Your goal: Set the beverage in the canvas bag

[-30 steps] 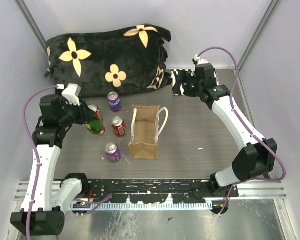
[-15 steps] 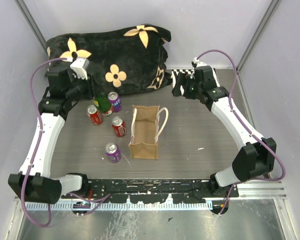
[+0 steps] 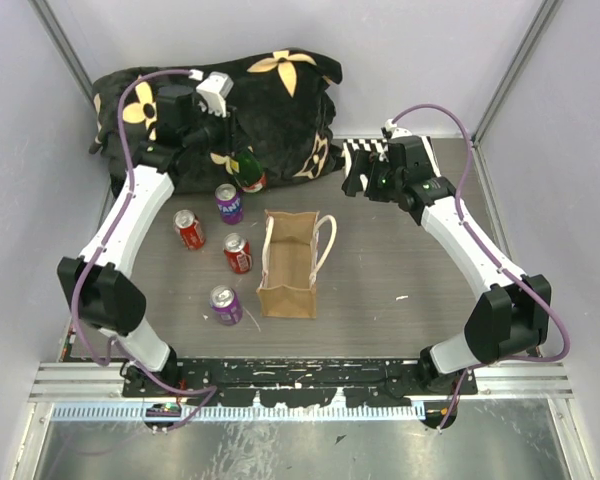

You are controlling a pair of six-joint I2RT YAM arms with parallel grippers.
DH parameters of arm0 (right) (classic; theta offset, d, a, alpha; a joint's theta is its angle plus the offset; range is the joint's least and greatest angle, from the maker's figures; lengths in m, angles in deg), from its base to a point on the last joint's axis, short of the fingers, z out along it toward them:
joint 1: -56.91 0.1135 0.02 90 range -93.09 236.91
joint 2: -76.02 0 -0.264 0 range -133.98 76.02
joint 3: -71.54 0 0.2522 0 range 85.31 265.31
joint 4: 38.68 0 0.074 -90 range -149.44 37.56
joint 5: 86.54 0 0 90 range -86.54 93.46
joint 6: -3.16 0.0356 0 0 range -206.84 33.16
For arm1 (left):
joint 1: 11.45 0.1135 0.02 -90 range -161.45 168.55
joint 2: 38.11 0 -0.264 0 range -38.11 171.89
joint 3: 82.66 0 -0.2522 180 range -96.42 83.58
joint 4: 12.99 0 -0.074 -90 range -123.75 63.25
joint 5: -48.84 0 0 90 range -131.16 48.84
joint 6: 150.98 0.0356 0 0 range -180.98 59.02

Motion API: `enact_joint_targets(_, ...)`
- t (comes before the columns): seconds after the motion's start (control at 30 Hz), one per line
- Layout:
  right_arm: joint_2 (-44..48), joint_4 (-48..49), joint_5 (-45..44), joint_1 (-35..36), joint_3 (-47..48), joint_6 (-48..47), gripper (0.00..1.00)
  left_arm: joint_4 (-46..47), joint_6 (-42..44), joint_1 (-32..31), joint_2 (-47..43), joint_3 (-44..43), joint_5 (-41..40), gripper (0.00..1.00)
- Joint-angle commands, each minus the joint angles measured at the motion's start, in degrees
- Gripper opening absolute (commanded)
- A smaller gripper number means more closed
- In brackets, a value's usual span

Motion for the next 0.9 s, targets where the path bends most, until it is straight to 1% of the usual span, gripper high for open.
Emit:
enact_joint_targets(0.0, 3.27, 3.33, 0.34, 0.16, -0.72, 0.89, 1.0, 9.24, -1.04, -2.59, 3.73, -10.15, -0.78, 0.0)
enact_joint_targets(0.17, 3.65, 3.46, -0.25, 0.18, -1.3, 0.9, 1.0, 6.89, -1.12, -6.11, 8.15, -17.08, -0.79, 0.0)
enact_joint_targets(0.33, 3.48, 3.72, -0.78, 0.18, -1.31, 1.02, 1.0, 4.56, -1.21, -9.97, 8.24, -18.62, 0.36, 0.0)
enact_joint_targets(0.4, 3.33, 3.68, -1.05, 0.15, -1.35, 1.08, 1.0, 3.65, -1.21, -11.52, 7.1, -17.18, 1.14, 0.0)
enact_joint_targets(0.63, 3.47, 3.83, -1.43, 0.15, -2.05, 1.04, 1.0, 2.47, -0.52, -15.54, -0.26, -7.01, 3.11, 0.0)
enact_joint_targets(0.87, 3.22, 4.15, -0.89, 0.08, -2.46, 1.22, 1.0, 1.62, 0.23, -18.92, -3.26, -2.3, 3.37, 0.0)
